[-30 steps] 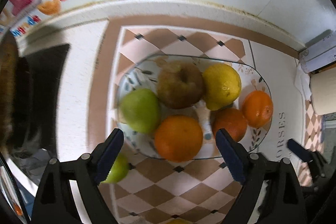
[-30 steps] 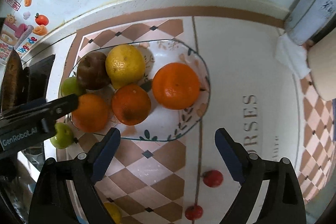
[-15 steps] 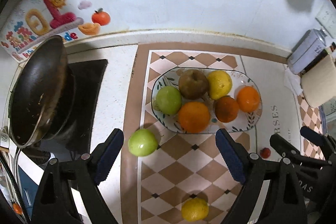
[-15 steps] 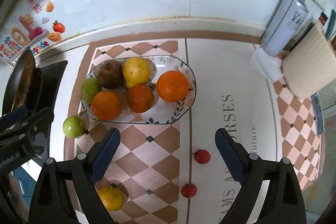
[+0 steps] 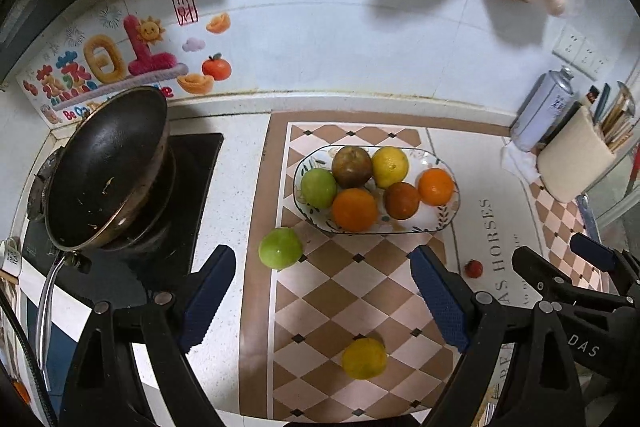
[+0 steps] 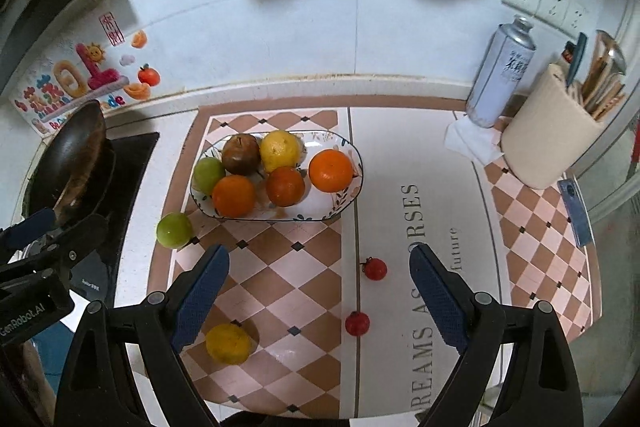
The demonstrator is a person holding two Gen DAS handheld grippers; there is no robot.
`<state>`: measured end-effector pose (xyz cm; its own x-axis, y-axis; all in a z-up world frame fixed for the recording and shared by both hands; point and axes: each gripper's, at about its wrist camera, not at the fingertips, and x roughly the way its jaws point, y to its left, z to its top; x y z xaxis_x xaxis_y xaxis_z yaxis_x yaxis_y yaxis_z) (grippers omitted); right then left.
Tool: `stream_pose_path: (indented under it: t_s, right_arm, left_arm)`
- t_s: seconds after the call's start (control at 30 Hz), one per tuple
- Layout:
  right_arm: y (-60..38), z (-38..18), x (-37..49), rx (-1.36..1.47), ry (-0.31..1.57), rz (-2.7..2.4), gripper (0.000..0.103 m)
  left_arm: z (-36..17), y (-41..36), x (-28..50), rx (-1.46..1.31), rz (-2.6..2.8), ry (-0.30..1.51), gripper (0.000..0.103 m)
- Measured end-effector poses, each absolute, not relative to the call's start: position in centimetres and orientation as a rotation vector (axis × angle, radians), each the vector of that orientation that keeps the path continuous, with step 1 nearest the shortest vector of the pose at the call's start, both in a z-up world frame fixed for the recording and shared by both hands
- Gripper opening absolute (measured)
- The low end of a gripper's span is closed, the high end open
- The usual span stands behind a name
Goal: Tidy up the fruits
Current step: 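Lift both open tools away from the plate, then grasp the green apple with the left tool while the right tool grasps the yellow lemon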
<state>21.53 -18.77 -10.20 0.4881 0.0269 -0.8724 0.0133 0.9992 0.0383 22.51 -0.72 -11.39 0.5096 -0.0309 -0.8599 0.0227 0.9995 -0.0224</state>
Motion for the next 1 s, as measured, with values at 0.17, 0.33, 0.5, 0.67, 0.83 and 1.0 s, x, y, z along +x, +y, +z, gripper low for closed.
stream_pose_path:
  t_s: [0.17,0.33,0.5,0.67,0.83,1.0]
  right_arm:
    - [-18.9,-9.5,19.9,0.071,1.038,0.007,0.094]
    - [-17.9,-13.4,19.7,0.142,1.172,0.116,0.094]
    - [-14.4,-21.6,20.3,0.191,1.406,0.268,0.094]
    - [-10.4,-29.2,20.7,0.144,1.581,0.348,0.094]
    - [-7.9,-33.2,20.8,0.06,1.652,0.368,0.08]
    - [-7.6,-33.0,20.9,-0.006,1.62,0.388,0.062]
  left_arm:
    - [-10.7,-0.9,21.2,0.004,-0.025,1.0,0.09]
    - [-12.1,0.5,21.0,-0.025,0.016,1.04,0.09]
    - [-16.2,3.8,21.2,-0.013,0.111,1.162,0.096]
    - [-20.4,7.2,21.1,-0.018,0.211,1.282,0.096]
    - [-22.9,9.0,21.6,-0.058,0.261,1.354,0.096]
    - [-24.9,8.9,24.0,-0.084,0.261,1.401,0.096]
